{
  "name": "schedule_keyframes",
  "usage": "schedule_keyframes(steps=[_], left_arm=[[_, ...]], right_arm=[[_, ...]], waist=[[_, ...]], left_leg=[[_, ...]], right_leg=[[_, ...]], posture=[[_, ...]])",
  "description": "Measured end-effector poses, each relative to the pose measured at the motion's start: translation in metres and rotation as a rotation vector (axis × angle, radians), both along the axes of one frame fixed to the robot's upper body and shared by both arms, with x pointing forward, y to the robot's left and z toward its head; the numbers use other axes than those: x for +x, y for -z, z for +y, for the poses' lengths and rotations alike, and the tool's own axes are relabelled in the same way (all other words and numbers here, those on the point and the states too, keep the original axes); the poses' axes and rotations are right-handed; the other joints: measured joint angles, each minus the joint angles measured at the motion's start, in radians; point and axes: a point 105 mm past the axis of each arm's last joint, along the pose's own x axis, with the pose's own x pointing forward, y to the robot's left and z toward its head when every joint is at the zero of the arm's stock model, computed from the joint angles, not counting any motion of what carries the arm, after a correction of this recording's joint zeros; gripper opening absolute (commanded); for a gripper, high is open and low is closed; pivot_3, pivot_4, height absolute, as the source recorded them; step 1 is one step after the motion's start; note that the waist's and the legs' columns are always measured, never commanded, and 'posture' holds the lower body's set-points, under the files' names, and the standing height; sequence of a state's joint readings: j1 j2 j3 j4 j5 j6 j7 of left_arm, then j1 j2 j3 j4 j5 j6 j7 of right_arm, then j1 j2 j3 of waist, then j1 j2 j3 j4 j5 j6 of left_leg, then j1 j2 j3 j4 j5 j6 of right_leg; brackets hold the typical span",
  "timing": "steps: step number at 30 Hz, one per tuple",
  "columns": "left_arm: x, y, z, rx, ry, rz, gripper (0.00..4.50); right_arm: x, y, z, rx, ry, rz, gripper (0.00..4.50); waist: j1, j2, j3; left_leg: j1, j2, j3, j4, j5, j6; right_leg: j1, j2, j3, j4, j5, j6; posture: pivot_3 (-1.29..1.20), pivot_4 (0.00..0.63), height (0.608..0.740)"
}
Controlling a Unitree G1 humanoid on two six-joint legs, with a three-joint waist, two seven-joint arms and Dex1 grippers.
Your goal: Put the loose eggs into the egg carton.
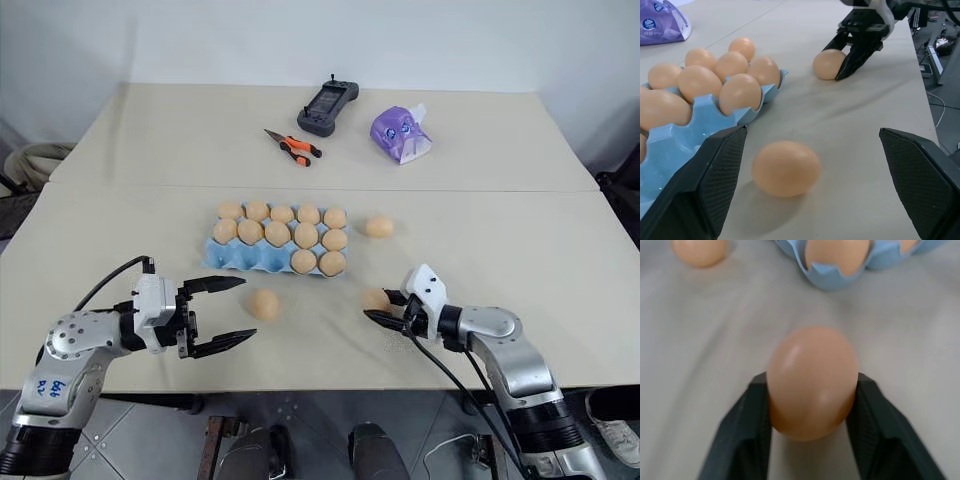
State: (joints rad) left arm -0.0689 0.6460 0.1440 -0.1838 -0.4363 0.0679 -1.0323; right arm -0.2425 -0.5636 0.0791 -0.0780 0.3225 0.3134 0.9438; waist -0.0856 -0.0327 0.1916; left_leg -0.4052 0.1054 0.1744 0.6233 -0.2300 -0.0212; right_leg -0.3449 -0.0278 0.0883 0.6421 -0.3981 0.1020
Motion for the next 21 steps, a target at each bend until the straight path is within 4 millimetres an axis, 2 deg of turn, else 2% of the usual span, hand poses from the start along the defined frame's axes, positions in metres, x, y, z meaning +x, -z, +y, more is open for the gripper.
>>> schedule_keyframes(steps=[2,5,9,13,19,21], left_arm=[[0.004,-0.004,0.007,-0.022,-0.062,-0.017,4.50],[0.010,-0.010,0.028,-0.069,-0.208,-0.046,4.50],[0.006,-0.001,0.055,-0.109,-0.375,-0.015,4.50],[-0.005,0.011,0.073,-0.113,-0.477,0.021,4.50],[-0.009,0.017,0.078,-0.138,-0.544,0.032,4.50],[-0.011,0.012,0.074,-0.141,-0.545,0.010,4.50]], right_arm=[[0.003,-0.012,0.009,0.031,-0.023,-0.037,1.62],[0.006,-0.045,0.034,0.099,-0.087,-0.125,1.62],[0.014,-0.069,0.071,0.124,-0.156,-0.186,1.62],[0.028,-0.076,0.108,0.118,-0.186,-0.187,1.62],[0.046,-0.076,0.148,0.079,-0.195,-0.200,1.62],[0.048,-0.070,0.155,0.070,-0.202,-0.191,2.17]], waist=[[-0.001,0.000,0.000],[-0.004,0.000,0.000],[-0.005,0.000,0.000],[-0.005,0.000,0.000],[-0.001,-0.001,0.000],[-0.001,-0.001,-0.001]], left_leg=[[0.000,0.001,0.000,0.002,0.000,0.000],[0.000,0.004,0.000,0.004,0.000,-0.001],[0.000,0.004,0.000,0.004,-0.001,-0.002],[0.000,0.004,0.001,0.004,-0.001,-0.002],[-0.002,0.003,0.002,0.003,-0.001,-0.003],[-0.003,0.003,0.002,0.002,-0.001,-0.003]], right_leg=[[0.000,0.000,0.000,0.002,0.000,0.000],[0.000,0.000,0.000,0.004,0.000,0.000],[-0.001,-0.001,0.000,0.005,0.000,0.000],[-0.002,-0.001,0.000,0.004,0.000,-0.001],[-0.004,-0.001,-0.001,0.004,-0.001,-0.001],[-0.005,-0.001,-0.001,0.004,-0.001,-0.001]], posture=[[0.00,0.150,0.740],[0.00,0.150,0.740],[0.00,0.150,0.740],[0.00,0.150,0.740],[0.00,0.150,0.740],[0.00,0.150,0.740]])
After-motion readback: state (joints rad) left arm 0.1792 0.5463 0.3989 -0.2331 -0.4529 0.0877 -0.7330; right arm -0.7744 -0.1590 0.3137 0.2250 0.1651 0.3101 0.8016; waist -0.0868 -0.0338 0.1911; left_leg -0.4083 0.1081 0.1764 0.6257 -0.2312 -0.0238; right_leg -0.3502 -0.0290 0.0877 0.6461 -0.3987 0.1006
